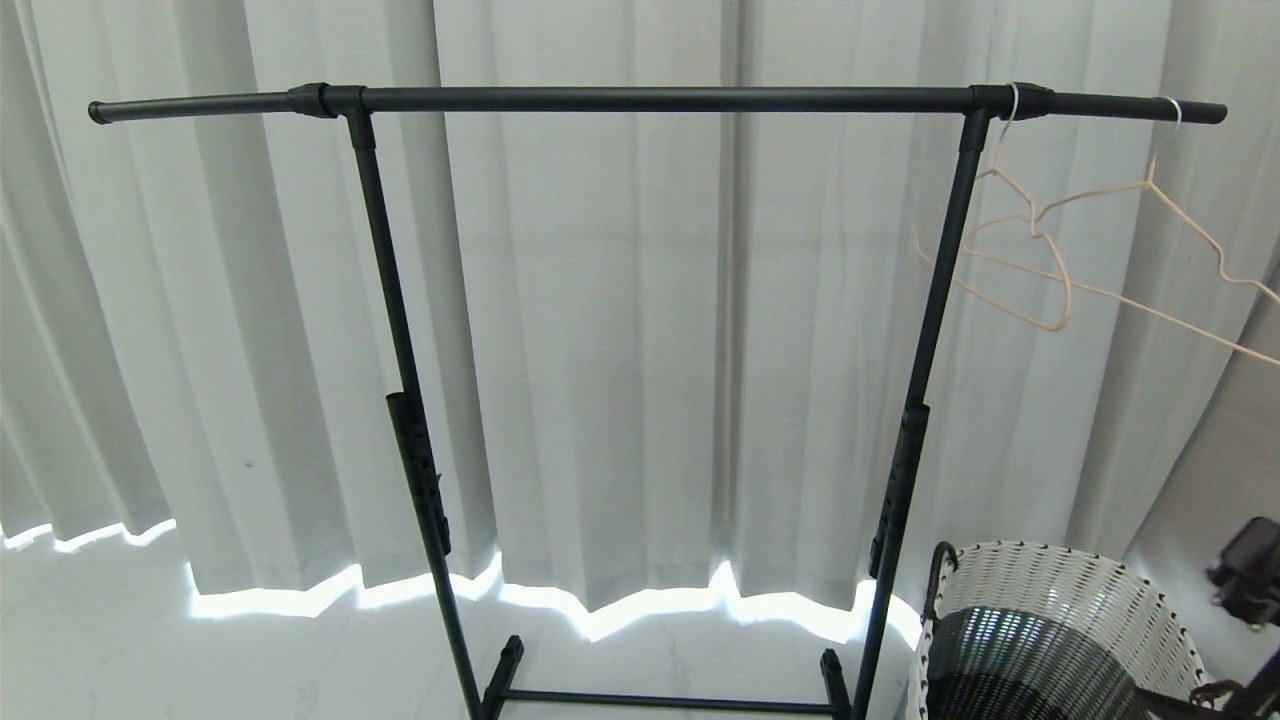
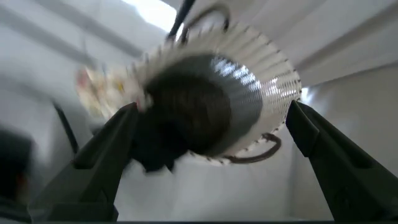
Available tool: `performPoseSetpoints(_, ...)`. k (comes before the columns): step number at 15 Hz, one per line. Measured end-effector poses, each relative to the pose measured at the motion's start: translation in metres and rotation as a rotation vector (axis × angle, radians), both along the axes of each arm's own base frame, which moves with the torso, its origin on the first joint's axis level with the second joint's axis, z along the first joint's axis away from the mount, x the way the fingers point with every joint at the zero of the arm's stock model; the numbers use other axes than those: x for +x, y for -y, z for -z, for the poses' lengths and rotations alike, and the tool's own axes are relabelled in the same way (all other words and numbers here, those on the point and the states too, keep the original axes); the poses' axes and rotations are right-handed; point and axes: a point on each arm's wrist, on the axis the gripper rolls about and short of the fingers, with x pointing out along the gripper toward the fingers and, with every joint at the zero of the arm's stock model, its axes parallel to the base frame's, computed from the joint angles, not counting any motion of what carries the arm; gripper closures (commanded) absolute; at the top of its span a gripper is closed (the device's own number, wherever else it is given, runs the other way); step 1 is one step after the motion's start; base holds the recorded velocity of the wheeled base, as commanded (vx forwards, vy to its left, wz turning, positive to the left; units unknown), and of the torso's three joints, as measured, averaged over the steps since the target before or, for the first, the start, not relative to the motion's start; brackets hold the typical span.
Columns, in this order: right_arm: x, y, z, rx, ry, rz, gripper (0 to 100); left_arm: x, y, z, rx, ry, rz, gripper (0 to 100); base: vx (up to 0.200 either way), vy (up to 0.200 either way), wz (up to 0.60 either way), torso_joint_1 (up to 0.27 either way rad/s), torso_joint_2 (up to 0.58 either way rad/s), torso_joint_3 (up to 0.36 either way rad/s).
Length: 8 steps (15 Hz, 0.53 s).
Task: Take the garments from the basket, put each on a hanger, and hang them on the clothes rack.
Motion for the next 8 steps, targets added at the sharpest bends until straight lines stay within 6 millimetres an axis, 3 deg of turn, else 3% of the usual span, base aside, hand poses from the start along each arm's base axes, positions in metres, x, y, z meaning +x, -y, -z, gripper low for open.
performPoseSetpoints(3,0.037,-0.002,0.052,-0.127,-0.179,-0.095,0,0.0,0.0,0.0,-0.001,0.0,0.0,0,0.0,0.0,0.0,0.0,0.0,0.0)
performPoseSetpoints(5,0.039,-0.001,0.089,-0.152,-0.266,-0.117,0,0.0,0.0,0.0,-0.001,0.0,0.0,0,0.0,0.0,0.0,0.0,0.0,0.0)
performPoseSetpoints(8,0.032,0.0,0.122,-0.176,-0.356,-0.12,0,0.0,0.0,0.0,-0.001,0.0,0.0,0,0.0,0.0,0.0,0.0,0.0,0.0)
